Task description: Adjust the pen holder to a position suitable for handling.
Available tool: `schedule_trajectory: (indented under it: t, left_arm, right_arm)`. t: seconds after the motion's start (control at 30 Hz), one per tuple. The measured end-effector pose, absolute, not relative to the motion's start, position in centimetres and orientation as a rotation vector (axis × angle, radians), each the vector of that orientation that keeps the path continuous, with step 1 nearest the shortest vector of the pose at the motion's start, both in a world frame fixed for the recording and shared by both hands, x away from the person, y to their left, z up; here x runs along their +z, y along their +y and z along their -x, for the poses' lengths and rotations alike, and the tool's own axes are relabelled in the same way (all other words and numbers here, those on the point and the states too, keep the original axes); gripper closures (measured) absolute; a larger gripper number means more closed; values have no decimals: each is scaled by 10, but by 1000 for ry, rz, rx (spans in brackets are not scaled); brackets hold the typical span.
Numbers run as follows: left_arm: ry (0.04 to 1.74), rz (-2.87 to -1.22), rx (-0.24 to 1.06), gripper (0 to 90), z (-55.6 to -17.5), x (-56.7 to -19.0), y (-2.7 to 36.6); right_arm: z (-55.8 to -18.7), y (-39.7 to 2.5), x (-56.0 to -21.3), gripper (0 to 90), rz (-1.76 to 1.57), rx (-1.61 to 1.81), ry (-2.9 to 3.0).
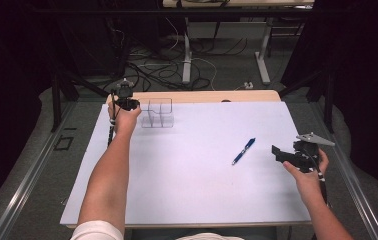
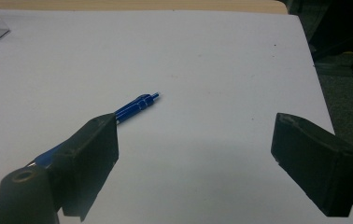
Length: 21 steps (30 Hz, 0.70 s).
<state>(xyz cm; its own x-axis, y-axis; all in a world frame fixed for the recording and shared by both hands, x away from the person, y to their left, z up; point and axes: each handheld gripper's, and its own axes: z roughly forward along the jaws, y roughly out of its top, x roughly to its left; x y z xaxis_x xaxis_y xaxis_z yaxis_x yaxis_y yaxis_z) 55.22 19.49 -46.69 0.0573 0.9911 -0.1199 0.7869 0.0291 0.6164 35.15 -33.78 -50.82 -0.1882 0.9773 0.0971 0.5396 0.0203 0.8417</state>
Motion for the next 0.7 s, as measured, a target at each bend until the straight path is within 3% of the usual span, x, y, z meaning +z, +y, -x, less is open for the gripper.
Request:
schedule_trajectory:
  t: [0.7]
  left_arm:
    - [1822,-1804,450,886,-539,-462,174]
  right_arm:
    - [-352,-336,-508,146,-1530,1071,1783]
